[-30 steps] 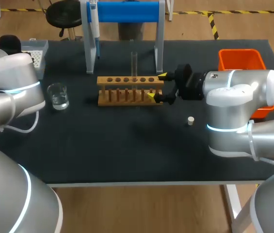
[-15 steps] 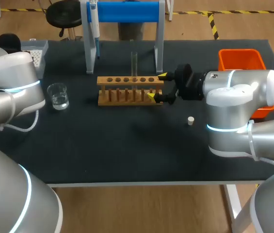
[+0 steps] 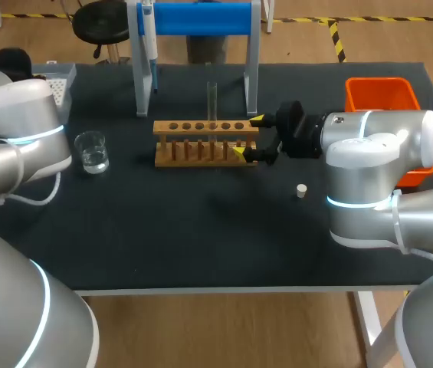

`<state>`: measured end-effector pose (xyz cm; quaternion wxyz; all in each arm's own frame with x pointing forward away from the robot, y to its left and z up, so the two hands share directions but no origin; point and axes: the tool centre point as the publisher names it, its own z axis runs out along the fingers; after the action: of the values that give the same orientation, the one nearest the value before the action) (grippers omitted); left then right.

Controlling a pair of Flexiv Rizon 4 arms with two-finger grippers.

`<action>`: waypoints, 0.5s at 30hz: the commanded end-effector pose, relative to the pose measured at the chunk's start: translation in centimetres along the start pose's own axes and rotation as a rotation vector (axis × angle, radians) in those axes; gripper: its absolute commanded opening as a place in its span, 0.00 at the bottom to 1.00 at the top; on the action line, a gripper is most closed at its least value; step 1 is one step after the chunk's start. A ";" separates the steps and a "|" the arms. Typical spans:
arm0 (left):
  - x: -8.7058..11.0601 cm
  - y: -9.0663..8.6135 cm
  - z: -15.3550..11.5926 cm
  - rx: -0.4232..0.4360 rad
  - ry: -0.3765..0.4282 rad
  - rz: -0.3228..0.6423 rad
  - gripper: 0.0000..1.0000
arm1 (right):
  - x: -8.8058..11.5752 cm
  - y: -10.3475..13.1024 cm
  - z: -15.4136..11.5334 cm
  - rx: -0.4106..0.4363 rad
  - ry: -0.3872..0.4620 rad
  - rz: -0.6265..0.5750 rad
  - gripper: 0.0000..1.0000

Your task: Invert the test tube, pick up the pipette, mount the tip to pipette, aspirate from beaker and dispense into the tube, eject the tip, return the pipette, and cap with the stopper.

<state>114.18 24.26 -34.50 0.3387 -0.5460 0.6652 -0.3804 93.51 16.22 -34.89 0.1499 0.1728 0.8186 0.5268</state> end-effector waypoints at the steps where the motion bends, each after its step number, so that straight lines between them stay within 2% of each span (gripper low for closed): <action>1: 0.0 -0.4 -0.6 0.011 -0.012 0.003 0.00 | 0.0 0.0 0.0 0.000 -0.001 0.000 1.00; 15: 0.0 -1.7 -1.3 0.030 -0.030 0.022 0.00 | 0.0 0.0 0.0 0.000 -0.001 0.000 1.00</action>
<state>114.03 24.25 -32.58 0.3591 -0.5391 0.6614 -0.3781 93.51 16.22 -34.89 0.1499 0.1728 0.8186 0.5268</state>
